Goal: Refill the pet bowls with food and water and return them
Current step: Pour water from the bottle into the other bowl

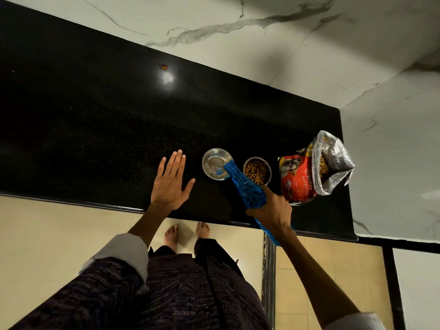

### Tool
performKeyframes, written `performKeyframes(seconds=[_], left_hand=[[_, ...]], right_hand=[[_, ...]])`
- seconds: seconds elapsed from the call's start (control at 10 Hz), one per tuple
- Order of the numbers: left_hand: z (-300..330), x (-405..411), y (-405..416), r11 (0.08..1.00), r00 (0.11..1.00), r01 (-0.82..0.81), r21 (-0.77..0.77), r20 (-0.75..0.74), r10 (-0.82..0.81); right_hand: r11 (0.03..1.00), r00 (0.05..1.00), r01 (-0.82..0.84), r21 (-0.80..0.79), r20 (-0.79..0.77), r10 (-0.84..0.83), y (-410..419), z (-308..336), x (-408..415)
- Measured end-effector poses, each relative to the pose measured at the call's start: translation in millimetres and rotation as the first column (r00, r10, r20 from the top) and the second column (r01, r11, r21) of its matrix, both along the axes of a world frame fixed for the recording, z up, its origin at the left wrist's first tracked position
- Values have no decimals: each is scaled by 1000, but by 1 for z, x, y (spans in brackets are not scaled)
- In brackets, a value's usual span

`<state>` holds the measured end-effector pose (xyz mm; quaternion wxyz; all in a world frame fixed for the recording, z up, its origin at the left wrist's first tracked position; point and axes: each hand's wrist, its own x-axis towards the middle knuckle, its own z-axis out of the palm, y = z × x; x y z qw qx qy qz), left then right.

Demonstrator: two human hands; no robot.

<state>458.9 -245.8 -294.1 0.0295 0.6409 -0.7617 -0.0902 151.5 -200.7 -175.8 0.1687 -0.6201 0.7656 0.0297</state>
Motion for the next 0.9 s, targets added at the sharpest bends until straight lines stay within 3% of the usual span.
performKeyframes(seconds=[0.9], left_hand=[[0, -1, 0, 1000, 1000, 4, -12, 6, -4]], right_hand=[[1000, 1000, -3, 14, 0, 3, -2, 3, 0]])
